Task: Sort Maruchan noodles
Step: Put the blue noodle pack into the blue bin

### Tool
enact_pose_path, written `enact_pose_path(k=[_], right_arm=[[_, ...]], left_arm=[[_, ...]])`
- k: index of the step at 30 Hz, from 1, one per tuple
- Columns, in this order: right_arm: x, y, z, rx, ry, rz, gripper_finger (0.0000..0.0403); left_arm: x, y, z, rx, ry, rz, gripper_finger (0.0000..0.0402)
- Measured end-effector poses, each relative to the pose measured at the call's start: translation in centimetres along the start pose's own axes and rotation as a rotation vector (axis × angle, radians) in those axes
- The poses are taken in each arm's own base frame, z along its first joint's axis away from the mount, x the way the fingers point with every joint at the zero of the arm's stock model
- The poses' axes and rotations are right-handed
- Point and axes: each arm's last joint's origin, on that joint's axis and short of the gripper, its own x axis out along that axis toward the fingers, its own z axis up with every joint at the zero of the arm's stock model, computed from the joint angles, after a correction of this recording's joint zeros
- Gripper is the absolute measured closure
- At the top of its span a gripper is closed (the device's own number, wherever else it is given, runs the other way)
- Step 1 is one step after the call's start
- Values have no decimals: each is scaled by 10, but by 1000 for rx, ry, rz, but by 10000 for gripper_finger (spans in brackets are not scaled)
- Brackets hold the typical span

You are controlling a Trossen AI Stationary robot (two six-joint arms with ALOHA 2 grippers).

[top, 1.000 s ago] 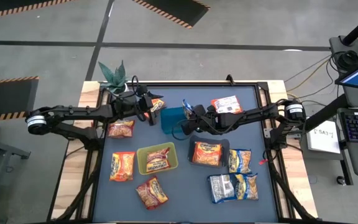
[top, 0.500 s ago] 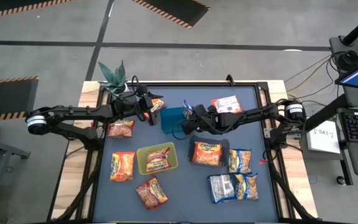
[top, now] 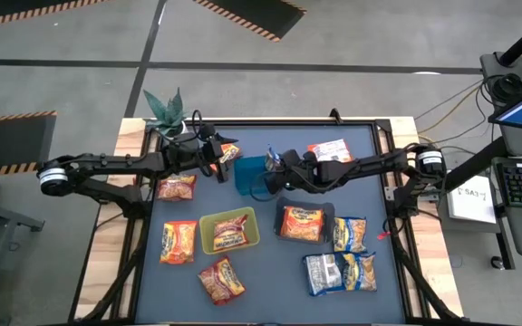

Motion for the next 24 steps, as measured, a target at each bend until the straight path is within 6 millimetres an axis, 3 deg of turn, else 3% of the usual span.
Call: enact_pose_path(k=[18,24], right_arm=[[-5,0,5,-27,9,-7,277],[-12,2,15,-44,20,-16,277]], left_arm=[[0,0,0,0,0,0,170],[0,0,0,0,0,-1,170]])
